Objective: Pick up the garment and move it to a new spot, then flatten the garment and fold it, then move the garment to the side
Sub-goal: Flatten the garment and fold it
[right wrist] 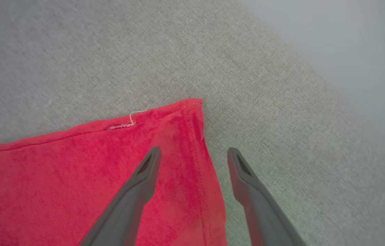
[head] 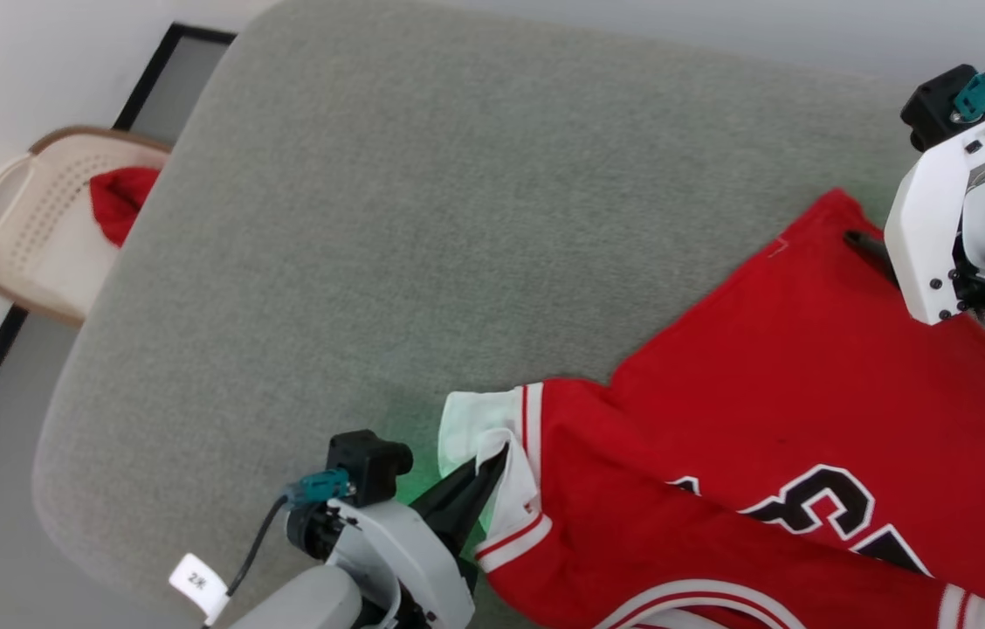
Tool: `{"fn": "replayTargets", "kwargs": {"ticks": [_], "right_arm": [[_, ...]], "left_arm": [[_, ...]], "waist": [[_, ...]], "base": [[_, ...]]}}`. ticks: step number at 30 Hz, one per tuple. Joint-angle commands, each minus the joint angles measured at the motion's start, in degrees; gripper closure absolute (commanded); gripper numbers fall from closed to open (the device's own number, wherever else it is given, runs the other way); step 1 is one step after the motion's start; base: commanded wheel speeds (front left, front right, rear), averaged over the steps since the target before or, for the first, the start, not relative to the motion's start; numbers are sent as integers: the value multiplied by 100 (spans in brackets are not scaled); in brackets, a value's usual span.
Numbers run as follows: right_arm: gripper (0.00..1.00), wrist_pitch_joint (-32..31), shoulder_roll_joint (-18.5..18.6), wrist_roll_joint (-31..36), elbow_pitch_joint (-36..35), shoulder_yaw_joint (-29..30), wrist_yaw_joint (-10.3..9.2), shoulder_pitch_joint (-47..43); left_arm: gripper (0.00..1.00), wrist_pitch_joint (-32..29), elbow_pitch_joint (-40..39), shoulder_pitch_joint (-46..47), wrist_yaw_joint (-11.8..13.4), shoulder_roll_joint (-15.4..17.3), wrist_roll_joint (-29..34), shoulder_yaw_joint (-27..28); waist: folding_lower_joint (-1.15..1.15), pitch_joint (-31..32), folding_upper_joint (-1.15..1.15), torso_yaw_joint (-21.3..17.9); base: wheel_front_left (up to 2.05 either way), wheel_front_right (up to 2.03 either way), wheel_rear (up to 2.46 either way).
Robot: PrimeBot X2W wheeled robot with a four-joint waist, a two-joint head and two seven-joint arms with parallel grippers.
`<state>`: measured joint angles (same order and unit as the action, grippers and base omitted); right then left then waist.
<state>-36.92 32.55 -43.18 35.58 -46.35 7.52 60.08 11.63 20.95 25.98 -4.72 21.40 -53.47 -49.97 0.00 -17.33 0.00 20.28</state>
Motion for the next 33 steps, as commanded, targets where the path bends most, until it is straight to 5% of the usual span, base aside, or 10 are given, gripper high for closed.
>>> {"fn": "replayTargets", "kwargs": {"ticks": [1,8,9,10,23,33], "right_arm": [[0,-52,-17,-149,177,-129,-6,122],[0,-449,-86,-600,816,-716,-5,218],[62,-549,-85,-670,876,-795,-5,190],[100,-627,-72,-724,935,-861,-5,192],[100,-317,9,-1079,1188,-1199,-9,714],[100,285,71,-1264,901,-1406,-7,1264]], "left_arm": [[100,33,83,89,-62,-74,27,-31],[100,140,418,219,-188,-265,14,-117],[100,154,460,231,-187,-285,7,-128],[100,158,494,245,-201,-298,-3,-138],[100,249,776,329,-252,-257,-118,-166],[100,-498,19,881,-179,616,-310,54]], "waist": [[0,-223,0,243],[0,-341,0,415],[0,-345,0,431],[0,-347,0,442],[0,-275,0,287],[0,83,0,-172]], "base": [[0,0,0],[0,0,0],[0,0,0],[0,0,0],[0,0,0],[0,0,0]]}}
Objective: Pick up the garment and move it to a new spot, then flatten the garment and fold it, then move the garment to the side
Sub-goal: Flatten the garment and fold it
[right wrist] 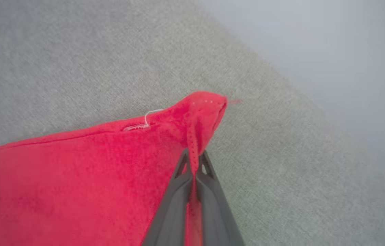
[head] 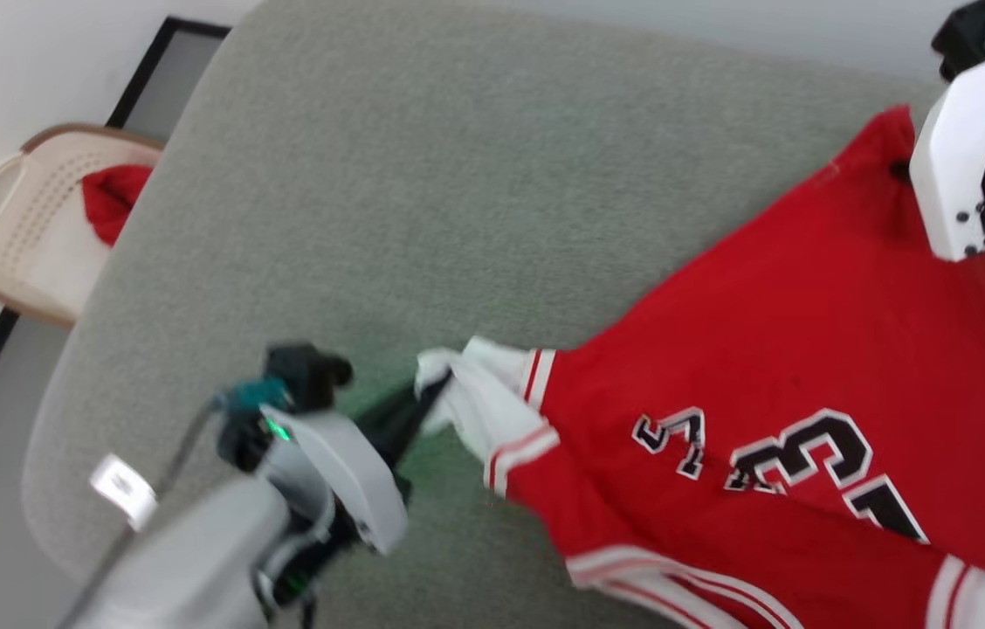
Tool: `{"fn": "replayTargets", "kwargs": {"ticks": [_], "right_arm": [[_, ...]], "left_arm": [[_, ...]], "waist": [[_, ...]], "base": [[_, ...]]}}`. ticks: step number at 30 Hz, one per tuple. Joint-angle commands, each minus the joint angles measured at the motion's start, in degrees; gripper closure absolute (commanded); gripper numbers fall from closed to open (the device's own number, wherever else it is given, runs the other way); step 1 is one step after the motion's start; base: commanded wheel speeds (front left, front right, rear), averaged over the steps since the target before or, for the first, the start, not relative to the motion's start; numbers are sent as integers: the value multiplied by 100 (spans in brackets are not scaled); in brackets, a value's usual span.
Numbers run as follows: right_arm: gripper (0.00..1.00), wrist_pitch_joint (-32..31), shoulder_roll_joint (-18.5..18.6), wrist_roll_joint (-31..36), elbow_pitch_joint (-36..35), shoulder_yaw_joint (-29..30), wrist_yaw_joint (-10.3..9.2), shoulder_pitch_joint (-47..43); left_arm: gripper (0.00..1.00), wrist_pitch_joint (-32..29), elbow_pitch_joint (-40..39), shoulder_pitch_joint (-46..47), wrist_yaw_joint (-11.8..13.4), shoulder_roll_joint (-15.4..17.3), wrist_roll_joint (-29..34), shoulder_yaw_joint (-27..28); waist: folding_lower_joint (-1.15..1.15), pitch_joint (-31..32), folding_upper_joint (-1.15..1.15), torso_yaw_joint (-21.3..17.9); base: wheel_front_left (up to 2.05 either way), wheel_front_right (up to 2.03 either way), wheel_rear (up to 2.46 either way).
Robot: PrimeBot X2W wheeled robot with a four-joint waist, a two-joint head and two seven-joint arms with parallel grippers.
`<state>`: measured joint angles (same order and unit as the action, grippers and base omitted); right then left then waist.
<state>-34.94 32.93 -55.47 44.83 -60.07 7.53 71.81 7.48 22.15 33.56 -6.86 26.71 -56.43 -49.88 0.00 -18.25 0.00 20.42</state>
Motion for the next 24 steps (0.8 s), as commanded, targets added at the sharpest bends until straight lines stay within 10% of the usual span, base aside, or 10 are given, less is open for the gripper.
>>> {"fn": "replayTargets", "kwargs": {"ticks": [1,12,24], "right_arm": [[100,157,37,-28,-45,-73,-8,123],[100,1054,-54,35,15,-106,-8,588],[100,2189,-506,482,743,96,-8,1283]], "left_arm": [[100,-199,-203,204,76,207,-27,80],[100,-1480,-865,1668,239,1146,202,341],[100,-2098,156,3573,-57,1231,379,196]], "waist": [[0,228,0,-244],[0,742,0,-786],[0,1220,0,-1331]], "base": [[0,0,0],[0,0,0],[0,0,0]]}}
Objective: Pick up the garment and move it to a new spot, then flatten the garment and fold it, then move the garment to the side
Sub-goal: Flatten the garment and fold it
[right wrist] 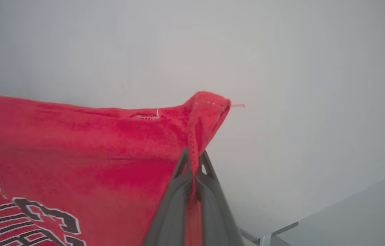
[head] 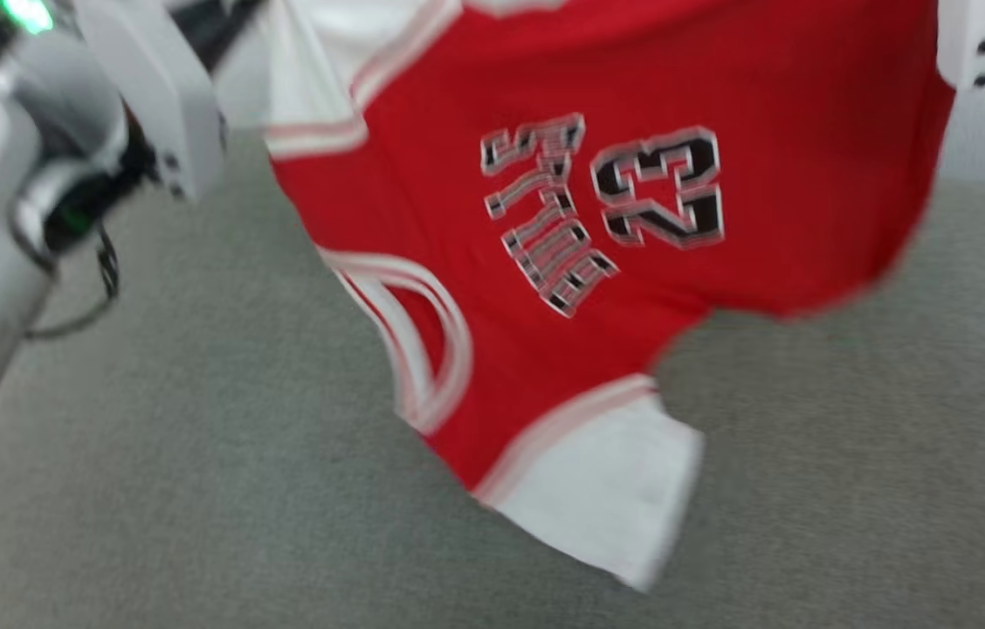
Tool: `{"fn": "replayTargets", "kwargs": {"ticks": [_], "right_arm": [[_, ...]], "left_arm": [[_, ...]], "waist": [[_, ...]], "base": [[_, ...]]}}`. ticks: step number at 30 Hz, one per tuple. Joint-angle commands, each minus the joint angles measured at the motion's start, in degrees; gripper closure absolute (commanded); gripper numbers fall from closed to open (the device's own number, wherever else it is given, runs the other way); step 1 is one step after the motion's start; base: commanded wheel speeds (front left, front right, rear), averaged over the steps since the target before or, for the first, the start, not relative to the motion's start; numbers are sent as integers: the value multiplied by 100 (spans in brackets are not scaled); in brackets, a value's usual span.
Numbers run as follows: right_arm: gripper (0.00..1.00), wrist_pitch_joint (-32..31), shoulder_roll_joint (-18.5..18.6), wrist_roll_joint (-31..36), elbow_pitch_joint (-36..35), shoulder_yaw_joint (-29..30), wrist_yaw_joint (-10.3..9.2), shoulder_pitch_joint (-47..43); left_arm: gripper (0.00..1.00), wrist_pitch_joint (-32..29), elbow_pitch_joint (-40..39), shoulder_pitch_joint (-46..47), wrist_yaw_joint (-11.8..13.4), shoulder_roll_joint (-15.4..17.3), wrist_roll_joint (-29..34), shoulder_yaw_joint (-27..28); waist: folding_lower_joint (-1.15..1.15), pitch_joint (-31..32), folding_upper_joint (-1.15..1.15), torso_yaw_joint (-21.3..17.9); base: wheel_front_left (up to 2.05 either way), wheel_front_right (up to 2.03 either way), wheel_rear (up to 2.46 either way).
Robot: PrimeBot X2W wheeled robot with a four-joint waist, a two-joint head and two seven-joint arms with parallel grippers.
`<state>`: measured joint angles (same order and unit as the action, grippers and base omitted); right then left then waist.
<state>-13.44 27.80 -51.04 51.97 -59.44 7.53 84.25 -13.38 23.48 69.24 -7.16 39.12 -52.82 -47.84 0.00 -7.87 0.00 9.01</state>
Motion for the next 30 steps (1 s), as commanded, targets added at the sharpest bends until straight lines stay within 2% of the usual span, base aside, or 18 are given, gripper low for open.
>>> {"fn": "replayTargets", "kwargs": {"ticks": [1,10,18,23,30], "right_arm": [[100,143,-47,72,107,74,-8,97],[100,937,-396,338,701,235,-8,445],[100,1272,-577,431,1004,271,-8,685],[100,1400,-627,412,1129,337,-8,851],[100,1742,-736,533,1353,452,-8,1239]], "left_arm": [[100,-8,117,128,-27,-8,35,-66],[100,258,686,1340,-27,20,-225,-665],[100,764,1220,2188,-28,19,-372,-1223],[100,1115,1621,2662,-28,-13,-476,-1404],[100,1638,2236,3330,-27,-158,-424,-1539]], "waist": [[0,209,0,-233],[0,336,0,-508],[0,228,0,-662],[0,-22,0,-741],[0,-679,0,-836]], "base": [[0,0,0],[0,0,0],[0,0,0],[0,0,0],[0,0,0]]}}
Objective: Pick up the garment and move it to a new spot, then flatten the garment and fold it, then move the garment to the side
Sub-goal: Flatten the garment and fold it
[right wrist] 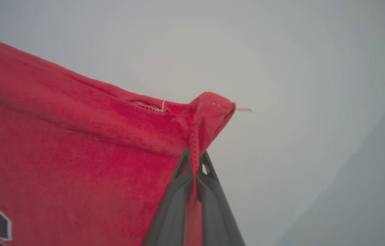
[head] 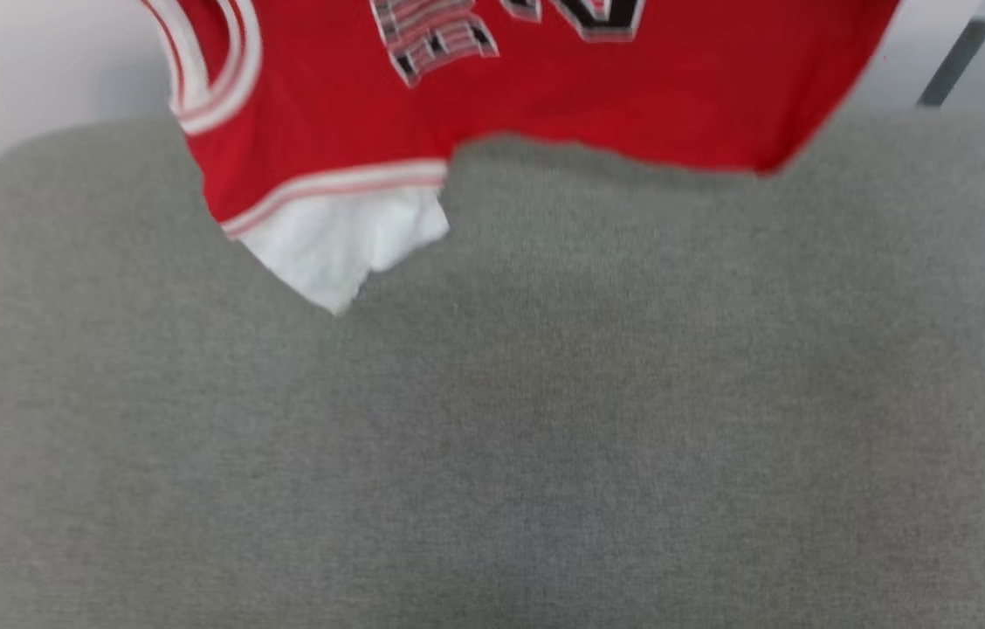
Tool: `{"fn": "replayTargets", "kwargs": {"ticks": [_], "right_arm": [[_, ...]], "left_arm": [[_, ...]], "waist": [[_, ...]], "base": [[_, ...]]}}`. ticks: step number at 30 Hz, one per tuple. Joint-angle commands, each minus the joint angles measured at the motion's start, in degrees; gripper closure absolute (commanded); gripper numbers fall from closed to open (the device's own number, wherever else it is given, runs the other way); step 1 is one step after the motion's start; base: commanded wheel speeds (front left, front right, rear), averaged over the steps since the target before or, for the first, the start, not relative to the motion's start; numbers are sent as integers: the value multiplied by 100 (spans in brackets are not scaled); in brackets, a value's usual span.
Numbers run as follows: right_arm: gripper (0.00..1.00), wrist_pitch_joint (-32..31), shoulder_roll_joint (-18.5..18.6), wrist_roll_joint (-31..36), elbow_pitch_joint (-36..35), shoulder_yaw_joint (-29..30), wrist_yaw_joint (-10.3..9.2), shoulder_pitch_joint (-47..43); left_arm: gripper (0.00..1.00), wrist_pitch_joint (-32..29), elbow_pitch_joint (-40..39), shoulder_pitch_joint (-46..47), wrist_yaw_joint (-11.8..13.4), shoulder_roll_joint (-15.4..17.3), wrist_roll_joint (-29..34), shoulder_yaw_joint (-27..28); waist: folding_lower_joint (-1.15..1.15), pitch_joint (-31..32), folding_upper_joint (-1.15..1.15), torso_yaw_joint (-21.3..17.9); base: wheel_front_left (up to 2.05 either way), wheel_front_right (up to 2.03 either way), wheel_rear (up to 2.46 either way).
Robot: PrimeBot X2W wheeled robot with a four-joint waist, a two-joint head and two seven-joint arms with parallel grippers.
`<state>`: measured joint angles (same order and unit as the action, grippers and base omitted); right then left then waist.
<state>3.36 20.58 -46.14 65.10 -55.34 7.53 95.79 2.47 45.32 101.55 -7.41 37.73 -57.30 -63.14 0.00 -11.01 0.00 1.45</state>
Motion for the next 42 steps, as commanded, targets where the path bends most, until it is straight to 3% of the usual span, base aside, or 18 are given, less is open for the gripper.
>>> {"fn": "replayTargets", "kwargs": {"ticks": [1,12,16,22,28,32,35,42], "right_arm": [[100,144,-40,92,93,55,-8,173],[100,1173,-286,923,683,404,-8,1283],[100,1181,-132,1550,234,890,-8,1561],[100,1174,-22,2730,-363,1932,-8,1060],[100,1175,-174,3712,-512,2746,-8,454],[100,1177,-290,3996,-471,3013,-8,261],[100,1177,-405,4181,-451,3149,-8,38],[100,1175,-291,4050,-633,2948,-8,-389]], "left_arm": [[100,123,142,225,-2,-42,64,-30],[100,1098,921,1733,5,-315,560,-85],[100,1242,917,2168,5,-402,770,-54],[100,1259,707,2362,4,-607,1079,342],[100,1261,398,1745,4,-683,1331,822],[100,1264,311,1385,4,-788,1351,941],[100,1265,168,890,4,-821,1199,840],[100,1262,-377,151,4,-660,665,179]], "waist": [[0,-502,0,-102],[0,-2250,0,-246],[0,-2822,0,-165],[0,-3419,0,39],[0,-3645,0,245],[0,-3620,0,320],[0,-3473,0,420],[0,-3060,0,585]], "base": [[0,0,0],[0,0,0],[0,0,0],[0,0,0],[0,0,0],[0,0,0],[0,0,0],[0,0,0]]}}
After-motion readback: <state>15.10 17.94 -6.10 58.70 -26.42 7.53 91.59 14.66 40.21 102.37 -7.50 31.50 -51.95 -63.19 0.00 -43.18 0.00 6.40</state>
